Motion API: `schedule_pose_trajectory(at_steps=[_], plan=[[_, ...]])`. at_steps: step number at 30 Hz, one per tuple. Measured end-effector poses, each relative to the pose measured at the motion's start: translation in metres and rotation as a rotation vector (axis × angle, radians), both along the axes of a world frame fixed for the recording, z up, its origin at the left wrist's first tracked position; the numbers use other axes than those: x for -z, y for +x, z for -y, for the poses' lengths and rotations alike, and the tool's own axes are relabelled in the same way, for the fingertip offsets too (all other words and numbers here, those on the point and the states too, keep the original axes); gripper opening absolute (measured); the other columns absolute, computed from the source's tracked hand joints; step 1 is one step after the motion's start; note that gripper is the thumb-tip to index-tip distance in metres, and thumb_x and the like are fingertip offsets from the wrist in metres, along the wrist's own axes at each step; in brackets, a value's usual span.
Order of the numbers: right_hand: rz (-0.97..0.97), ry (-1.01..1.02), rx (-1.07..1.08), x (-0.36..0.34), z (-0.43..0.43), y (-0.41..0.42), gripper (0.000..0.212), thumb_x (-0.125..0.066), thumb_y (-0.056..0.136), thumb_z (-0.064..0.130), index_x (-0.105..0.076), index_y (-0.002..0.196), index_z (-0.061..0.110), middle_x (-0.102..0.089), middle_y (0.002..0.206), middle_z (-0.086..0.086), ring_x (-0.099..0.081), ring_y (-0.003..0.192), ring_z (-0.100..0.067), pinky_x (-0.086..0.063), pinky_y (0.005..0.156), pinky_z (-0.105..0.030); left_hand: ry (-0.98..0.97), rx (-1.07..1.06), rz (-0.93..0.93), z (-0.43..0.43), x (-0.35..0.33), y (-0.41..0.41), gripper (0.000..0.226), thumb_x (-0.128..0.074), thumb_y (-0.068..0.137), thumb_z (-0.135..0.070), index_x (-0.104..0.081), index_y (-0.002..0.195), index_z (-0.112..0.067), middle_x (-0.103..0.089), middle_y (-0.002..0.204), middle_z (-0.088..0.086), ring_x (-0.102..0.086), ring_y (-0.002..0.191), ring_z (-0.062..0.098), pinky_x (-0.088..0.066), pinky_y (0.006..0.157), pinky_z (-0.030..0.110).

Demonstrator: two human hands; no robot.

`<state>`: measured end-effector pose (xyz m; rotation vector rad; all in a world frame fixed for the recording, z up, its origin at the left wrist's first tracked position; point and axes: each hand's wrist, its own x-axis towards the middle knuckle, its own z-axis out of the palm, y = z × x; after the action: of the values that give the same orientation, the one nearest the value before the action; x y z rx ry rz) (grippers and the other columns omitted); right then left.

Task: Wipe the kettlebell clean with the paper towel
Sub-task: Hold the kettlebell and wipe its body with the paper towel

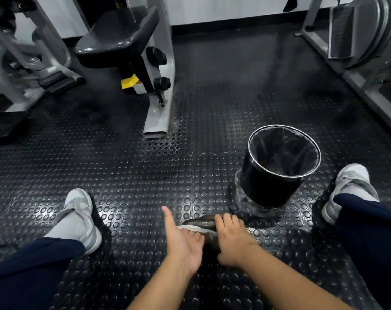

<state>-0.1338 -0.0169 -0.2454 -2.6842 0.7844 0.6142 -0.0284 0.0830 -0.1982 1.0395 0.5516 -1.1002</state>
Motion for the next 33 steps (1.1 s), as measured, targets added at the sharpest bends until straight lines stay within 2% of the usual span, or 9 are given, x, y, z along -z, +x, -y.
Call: schedule_pose_trajectory(at_steps=[3, 6, 10, 12, 14, 18, 22, 25, 33], plan=[[0.01, -0.002, 0.001, 0.001, -0.002, 0.0, 0.117, -0.078, 0.082, 0.043, 0.0, 0.162, 0.01, -0.026, 0.149, -0.014, -0.029, 0.139, -0.033, -0.021, 0.126, -0.049, 0.016, -0.023, 0.012, -0.002, 0.005, 0.01, 0.139, -0.05, 0.072, -0.097, -0.007, 0.166, -0.004, -0.014, 0.169, 0.028, -0.015, 0.158, 0.042, -0.015, 0.13, 0.054], [0.015, 0.005, 0.013, 0.001, -0.003, 0.001, 0.115, -0.078, 0.08, 0.042, -0.003, 0.162, 0.01, -0.028, 0.146, -0.013, -0.031, 0.137, -0.033, -0.023, 0.125, -0.048, -0.04, 0.058, 0.039, 0.0, 0.0, -0.004, 0.129, -0.051, 0.074, -0.095, -0.022, 0.165, -0.008, -0.038, 0.16, 0.03, -0.038, 0.15, 0.041, -0.025, 0.127, 0.052], [0.023, 0.007, 0.016, 0.004, 0.0, -0.002, 0.109, -0.072, 0.08, 0.037, -0.005, 0.162, 0.008, -0.029, 0.144, -0.013, -0.032, 0.134, -0.033, -0.025, 0.123, -0.049, -0.123, 0.146, -0.037, -0.002, 0.005, -0.021, 0.135, -0.051, 0.076, -0.093, -0.011, 0.163, 0.002, -0.023, 0.166, 0.029, -0.029, 0.155, 0.039, -0.024, 0.128, 0.049], [0.029, 0.025, 0.017, 0.005, -0.001, -0.002, 0.108, -0.072, 0.081, 0.037, -0.006, 0.162, 0.01, -0.029, 0.144, -0.011, -0.032, 0.134, -0.033, -0.025, 0.123, -0.048, -0.1, 0.115, -0.019, -0.009, 0.015, -0.013, 0.128, -0.051, 0.078, -0.091, -0.03, 0.158, 0.007, -0.049, 0.151, 0.033, -0.05, 0.141, 0.042, -0.034, 0.124, 0.05], [0.027, 0.034, 0.01, 0.004, -0.003, -0.001, 0.109, -0.073, 0.08, 0.038, -0.006, 0.161, 0.011, -0.029, 0.144, -0.01, -0.032, 0.134, -0.032, -0.026, 0.123, -0.048, -0.05, 0.019, -0.016, -0.016, 0.026, -0.003, 0.124, -0.052, 0.078, -0.09, -0.039, 0.152, 0.009, -0.061, 0.138, 0.031, -0.059, 0.13, 0.043, -0.039, 0.121, 0.051], [0.041, 0.036, 0.008, 0.006, -0.001, -0.002, 0.105, -0.075, 0.077, 0.036, -0.012, 0.157, 0.01, -0.031, 0.141, -0.01, -0.035, 0.13, -0.03, -0.031, 0.12, -0.045, -0.065, -0.135, -0.089, -0.009, 0.04, -0.001, 0.125, -0.05, 0.077, -0.093, -0.039, 0.154, 0.004, -0.055, 0.144, 0.03, -0.054, 0.135, 0.043, -0.033, 0.124, 0.052], [0.01, 0.018, 0.02, 0.009, -0.001, 0.002, 0.11, -0.076, 0.074, 0.04, -0.01, 0.157, 0.008, -0.031, 0.14, -0.011, -0.035, 0.129, -0.031, -0.033, 0.118, -0.046, -0.173, -0.207, -0.131, 0.013, 0.049, -0.009, 0.126, -0.049, 0.072, -0.098, -0.041, 0.155, -0.003, -0.057, 0.146, 0.024, -0.058, 0.132, 0.039, -0.038, 0.121, 0.053], [0.008, 0.01, 0.039, 0.013, -0.004, 0.004, 0.106, -0.072, 0.073, 0.039, -0.013, 0.156, 0.007, -0.032, 0.138, -0.011, -0.037, 0.126, -0.031, -0.035, 0.115, -0.047, -0.155, -0.217, -0.14, 0.02, 0.054, -0.01, 0.128, -0.048, 0.071, -0.099, -0.036, 0.16, -0.007, -0.053, 0.151, 0.022, -0.056, 0.135, 0.038, -0.037, 0.121, 0.052], [0.001, 0.003, 0.05, 0.013, -0.005, 0.004, 0.111, -0.074, 0.073, 0.042, -0.009, 0.157, 0.01, -0.031, 0.14, -0.011, -0.036, 0.128, -0.031, -0.034, 0.117, -0.046, -0.124, -0.283, -0.096, 0.004, 0.052, -0.017, 0.131, -0.063, 0.062, -0.097, -0.047, 0.151, -0.002, -0.066, 0.135, 0.023, -0.066, 0.123, 0.039, -0.044, 0.116, 0.053]])
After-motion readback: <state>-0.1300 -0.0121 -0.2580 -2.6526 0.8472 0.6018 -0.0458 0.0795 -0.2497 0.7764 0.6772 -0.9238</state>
